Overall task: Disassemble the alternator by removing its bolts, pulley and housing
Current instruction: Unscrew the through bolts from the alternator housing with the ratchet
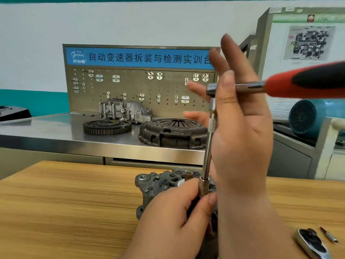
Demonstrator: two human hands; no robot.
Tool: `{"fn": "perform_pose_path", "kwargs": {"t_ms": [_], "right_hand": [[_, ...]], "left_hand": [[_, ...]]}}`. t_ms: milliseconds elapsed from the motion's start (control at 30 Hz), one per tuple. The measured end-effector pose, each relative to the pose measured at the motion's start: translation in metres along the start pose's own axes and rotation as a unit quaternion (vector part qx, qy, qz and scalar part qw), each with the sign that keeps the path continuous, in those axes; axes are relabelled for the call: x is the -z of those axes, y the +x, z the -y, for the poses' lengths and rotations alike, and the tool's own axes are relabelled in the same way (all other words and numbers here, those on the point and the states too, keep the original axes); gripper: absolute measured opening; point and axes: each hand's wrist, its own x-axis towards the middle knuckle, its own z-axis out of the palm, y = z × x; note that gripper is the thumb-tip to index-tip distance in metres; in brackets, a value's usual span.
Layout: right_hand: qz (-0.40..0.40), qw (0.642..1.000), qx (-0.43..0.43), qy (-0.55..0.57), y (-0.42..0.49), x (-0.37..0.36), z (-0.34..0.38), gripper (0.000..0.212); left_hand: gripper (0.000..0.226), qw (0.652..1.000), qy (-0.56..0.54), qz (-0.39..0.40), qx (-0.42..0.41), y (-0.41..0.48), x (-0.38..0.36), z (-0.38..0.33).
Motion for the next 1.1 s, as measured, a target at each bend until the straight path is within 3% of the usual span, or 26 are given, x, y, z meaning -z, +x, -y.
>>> {"fn": "perform_pose_path", "kwargs": {"t_ms": [167,233,367,433,500,600,700,767,833,933,1033,1100], "right_hand": [[0.04,0.977,-0.161,0.136,0.003,0.006,-0.001,0.054],[0.047,0.979,-0.159,0.12,0.003,0.006,0.0,0.051],[0.046,0.999,-0.016,-0.001,0.003,0.001,0.003,0.028],[0.039,0.999,0.006,-0.004,0.002,0.0,0.002,0.024],[0.04,0.997,-0.035,0.053,0.001,-0.002,0.002,0.022],[0.061,0.972,-0.135,0.182,0.003,-0.001,0.002,0.038],[0.058,0.966,-0.181,0.175,0.004,0.002,0.001,0.055],[0.047,0.985,-0.134,0.092,0.003,0.002,-0.001,0.046],[0.039,0.999,-0.033,-0.002,0.001,0.0,0.0,0.035],[0.052,0.998,0.03,0.001,0.0,-0.002,-0.002,0.034],[0.058,0.991,-0.072,0.096,0.002,-0.003,0.0,0.03],[0.056,0.972,-0.151,0.17,0.003,0.001,-0.001,0.044]], "left_hand": [[0.053,1.0,-0.017,0.007,-0.012,-0.001,0.001,0.0],[0.051,1.0,-0.002,0.001,-0.011,-0.001,0.0,0.0],[0.054,1.0,-0.004,-0.009,0.013,0.0,-0.001,-0.001],[0.055,1.0,-0.005,-0.012,0.011,0.0,-0.002,-0.001],[0.054,1.0,-0.008,-0.014,0.007,0.0,-0.002,0.0],[0.052,1.0,-0.028,-0.009,0.007,-0.002,0.0,-0.001],[0.054,1.0,-0.03,-0.002,0.004,-0.002,0.0,-0.002],[0.054,1.0,-0.025,-0.003,0.012,-0.002,0.0,-0.003],[0.05,0.999,-0.024,-0.006,0.026,-0.001,0.0,-0.004],[0.033,0.999,-0.008,-0.008,0.031,0.0,0.0,-0.005],[0.037,0.999,-0.034,-0.006,0.029,0.0,-0.001,-0.003],[0.048,0.999,-0.04,-0.004,0.016,-0.001,0.0,-0.003]]}}
